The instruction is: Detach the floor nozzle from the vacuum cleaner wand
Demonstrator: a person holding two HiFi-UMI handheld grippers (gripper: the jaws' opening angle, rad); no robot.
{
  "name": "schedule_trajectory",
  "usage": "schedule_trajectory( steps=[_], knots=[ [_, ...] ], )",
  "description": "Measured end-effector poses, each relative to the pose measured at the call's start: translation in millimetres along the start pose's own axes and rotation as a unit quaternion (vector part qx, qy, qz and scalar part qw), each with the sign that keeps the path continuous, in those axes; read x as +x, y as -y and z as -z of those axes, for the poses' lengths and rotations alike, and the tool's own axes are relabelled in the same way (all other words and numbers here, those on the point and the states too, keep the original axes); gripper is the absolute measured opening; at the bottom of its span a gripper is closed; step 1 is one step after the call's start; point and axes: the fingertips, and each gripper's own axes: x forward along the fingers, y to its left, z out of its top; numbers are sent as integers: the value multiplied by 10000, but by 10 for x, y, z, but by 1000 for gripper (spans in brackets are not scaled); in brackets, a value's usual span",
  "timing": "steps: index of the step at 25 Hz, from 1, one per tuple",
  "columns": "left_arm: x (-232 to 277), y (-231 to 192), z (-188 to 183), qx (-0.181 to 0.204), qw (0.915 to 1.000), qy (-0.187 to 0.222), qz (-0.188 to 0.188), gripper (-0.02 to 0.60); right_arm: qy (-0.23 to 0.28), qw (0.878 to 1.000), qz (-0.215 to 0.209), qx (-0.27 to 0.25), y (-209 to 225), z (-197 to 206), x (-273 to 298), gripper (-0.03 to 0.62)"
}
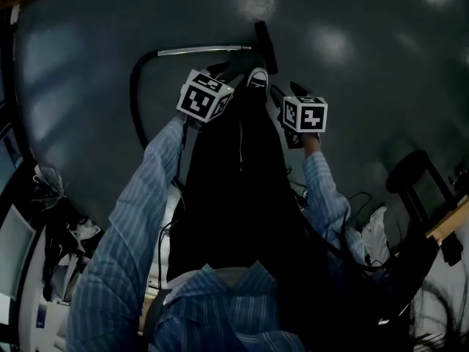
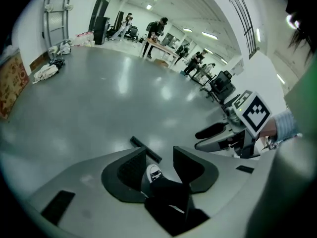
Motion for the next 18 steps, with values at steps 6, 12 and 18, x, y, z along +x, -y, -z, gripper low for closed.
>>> schedule_trajectory(
  steps=[6, 12, 18],
  knots=[
    [1267, -623, 485, 988, 9899, -936, -402, 150, -378, 9985, 150, -367, 638, 170, 1049, 243],
    [2338, -1116, 1150, 2210, 9630, -1499, -369, 201, -767, 9942, 339, -671, 1095, 507, 2145, 249],
    [3146, -1369, 1478, 2988, 9356, -1832, -434, 207, -901, 9890, 417, -1092, 1455, 668, 2698, 252]
  ],
)
